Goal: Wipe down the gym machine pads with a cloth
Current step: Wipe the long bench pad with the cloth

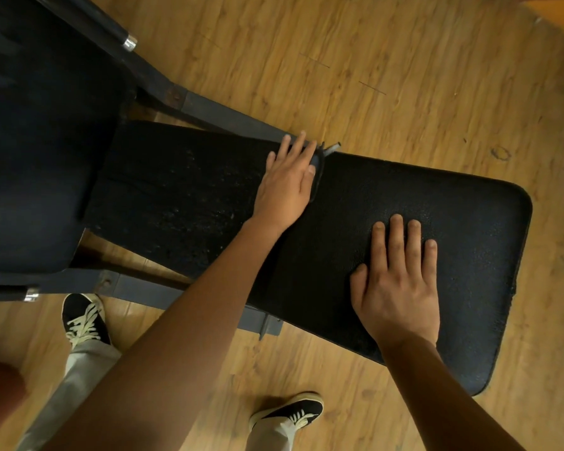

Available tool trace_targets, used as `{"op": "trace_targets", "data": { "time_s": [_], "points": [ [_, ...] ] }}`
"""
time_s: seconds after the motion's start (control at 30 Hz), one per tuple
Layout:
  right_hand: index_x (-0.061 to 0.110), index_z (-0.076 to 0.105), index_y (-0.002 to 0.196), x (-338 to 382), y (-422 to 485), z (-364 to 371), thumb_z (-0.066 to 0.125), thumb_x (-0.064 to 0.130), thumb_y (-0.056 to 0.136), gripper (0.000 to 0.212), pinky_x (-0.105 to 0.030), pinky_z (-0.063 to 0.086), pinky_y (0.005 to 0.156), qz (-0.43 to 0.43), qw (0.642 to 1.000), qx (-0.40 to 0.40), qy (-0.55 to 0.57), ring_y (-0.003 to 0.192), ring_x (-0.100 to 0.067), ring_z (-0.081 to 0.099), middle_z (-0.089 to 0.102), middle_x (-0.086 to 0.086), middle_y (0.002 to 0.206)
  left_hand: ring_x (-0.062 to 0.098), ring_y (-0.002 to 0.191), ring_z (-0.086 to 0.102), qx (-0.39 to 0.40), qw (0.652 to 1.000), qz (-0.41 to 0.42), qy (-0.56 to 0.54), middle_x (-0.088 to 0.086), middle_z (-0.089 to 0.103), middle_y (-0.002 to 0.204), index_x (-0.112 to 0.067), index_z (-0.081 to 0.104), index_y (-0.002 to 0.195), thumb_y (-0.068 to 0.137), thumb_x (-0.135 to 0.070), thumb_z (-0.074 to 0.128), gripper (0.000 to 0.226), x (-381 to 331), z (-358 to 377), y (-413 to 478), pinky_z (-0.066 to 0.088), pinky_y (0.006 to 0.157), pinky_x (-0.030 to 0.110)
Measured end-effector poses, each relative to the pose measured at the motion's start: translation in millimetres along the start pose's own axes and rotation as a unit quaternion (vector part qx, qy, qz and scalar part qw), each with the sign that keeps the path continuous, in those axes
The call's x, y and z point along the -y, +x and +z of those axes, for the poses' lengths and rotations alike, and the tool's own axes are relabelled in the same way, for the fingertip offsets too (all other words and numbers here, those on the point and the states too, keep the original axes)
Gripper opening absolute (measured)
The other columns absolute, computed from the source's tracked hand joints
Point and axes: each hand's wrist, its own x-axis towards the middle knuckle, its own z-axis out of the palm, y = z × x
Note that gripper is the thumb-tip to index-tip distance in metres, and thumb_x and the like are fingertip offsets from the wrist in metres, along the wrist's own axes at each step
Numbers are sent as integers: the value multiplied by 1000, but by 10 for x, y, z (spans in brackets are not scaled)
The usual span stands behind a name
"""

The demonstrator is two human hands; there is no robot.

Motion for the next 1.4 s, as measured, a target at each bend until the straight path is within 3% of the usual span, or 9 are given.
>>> {"op": "trace_targets", "data": {
  "time_s": [0.13,0.43,0.67,0.93,1.23,1.4],
  "points": [
    [6,23,161,-2,8,7,31,39,104,66,-53,7,127,2,1000,-2,-1,157,-37,9,18,-22,167,23,157,5,8,1000,-11,6,6,17,169,-14,30,159,111,-27,29,49,25,-34,251,4,127,45],
    [5,25,160,6,1,-14,30,39,104,66,-55,9,127,4,1000,5,1,157,-38,10,19,-22,167,17,157,1,19,1000,4,-3,2,14,170,-18,26,160,110,-30,32,52,118,26,-364,-1,123,36],
    [5,24,161,4,2,2,31,38,104,66,-54,8,127,0,1000,-1,-9,157,-38,10,18,-22,167,20,157,3,29,999,20,-8,4,16,170,-15,25,160,111,-29,33,52,127,-67,62,1,125,41],
    [5,25,160,4,-6,3,31,38,104,66,-54,8,127,-1,1000,-8,-3,157,-38,10,19,-22,167,11,155,-1,20,1000,9,0,0,14,170,-18,23,160,111,-28,33,51,220,-15,-557,0,123,33],
    [5,25,160,15,-6,-1,29,38,104,65,-54,8,127,2,1000,-10,-7,157,-38,10,19,-22,167,20,157,1,39,999,27,13,4,11,170,-17,24,160,111,-27,32,51,191,-77,-104,4,126,44],
    [5,24,160,1,-17,-4,29,39,104,65,-55,9,127,1,1000,-8,-4,157,-37,9,18,-21,167,19,157,0,32,999,14,16,4,10,171,-20,22,161,110,-32,33,54,224,-48,-430,6,126,44]
  ]
}}
